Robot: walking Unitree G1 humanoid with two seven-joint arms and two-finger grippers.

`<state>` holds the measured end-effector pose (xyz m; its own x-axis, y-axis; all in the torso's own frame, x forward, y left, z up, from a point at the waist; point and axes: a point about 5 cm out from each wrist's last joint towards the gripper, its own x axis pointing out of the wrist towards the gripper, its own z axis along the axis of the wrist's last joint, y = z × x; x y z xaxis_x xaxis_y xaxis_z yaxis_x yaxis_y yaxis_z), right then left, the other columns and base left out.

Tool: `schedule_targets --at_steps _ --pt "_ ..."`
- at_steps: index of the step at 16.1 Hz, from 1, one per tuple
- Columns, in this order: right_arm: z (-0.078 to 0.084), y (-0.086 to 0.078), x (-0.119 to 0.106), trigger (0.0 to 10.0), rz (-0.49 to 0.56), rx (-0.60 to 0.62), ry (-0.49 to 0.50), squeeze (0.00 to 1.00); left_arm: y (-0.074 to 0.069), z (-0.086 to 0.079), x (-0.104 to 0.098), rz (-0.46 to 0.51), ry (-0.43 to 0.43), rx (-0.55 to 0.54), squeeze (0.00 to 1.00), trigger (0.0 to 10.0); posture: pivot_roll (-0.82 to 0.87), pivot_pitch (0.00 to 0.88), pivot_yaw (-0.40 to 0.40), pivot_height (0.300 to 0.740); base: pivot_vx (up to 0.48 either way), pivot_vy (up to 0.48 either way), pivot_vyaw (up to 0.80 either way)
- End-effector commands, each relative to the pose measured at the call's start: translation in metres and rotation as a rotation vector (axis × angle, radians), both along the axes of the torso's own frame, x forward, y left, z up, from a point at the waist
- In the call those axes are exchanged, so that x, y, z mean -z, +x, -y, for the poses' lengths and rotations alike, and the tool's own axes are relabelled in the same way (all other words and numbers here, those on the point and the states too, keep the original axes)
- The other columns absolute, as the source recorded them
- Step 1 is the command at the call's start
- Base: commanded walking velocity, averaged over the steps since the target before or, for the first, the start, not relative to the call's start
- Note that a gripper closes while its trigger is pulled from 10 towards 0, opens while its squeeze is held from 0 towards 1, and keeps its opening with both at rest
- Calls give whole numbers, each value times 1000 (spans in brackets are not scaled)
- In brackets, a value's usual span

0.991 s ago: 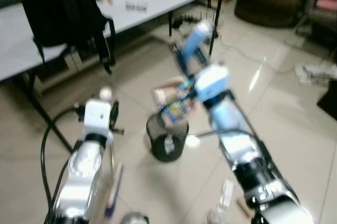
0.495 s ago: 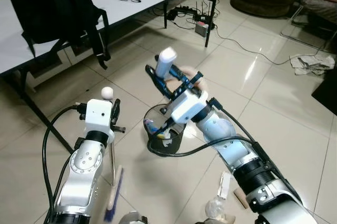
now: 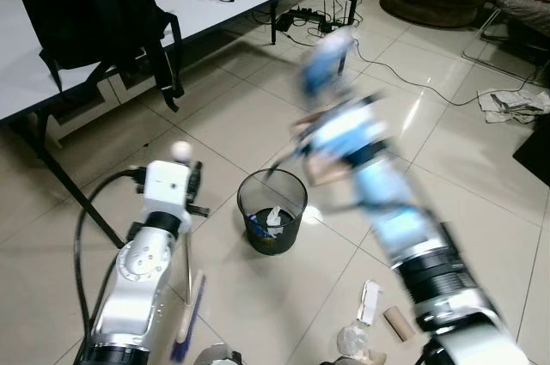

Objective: Sweep floor

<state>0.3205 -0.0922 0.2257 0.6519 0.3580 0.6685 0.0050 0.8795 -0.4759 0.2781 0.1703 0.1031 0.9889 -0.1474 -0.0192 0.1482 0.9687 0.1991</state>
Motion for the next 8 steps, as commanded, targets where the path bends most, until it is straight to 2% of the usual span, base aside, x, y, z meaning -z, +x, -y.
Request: schedule_targets --at_steps 1,2,3,4,5,6,8 --pt "37 0 -32 10000 93 179 47 0 -1 10 0 -12 9 78 0 10000 12 61 35 740 0 0 0" --pt "63 -4 -39 10000 103 295 22 0 -2 13 1 -14 10 102 0 10000 -1 66 43 740 0 0 0" --pt "70 -6 -41 10000 107 324 17 0 -2 13 1 -13 10 105 0 10000 -1 66 43 740 0 0 0" --pt "92 -12 -42 10000 82 418 38 0 -2 14 0 -9 5 110 0 10000 -11 66 47 740 0 0 0" --pt "95 -12 -42 10000 79 431 42 0 -2 14 0 -8 4 111 0 10000 -11 66 47 740 0 0 0" --pt "105 -14 -36 10000 32 494 60 0 -1 14 0 -9 -1 114 0 10000 -21 66 51 740 0 0 0" --pt "122 -19 -9 10000 -128 563 147 0 -1 16 -2 -10 -6 133 0 10000 -21 64 52 740 0 0 -800"
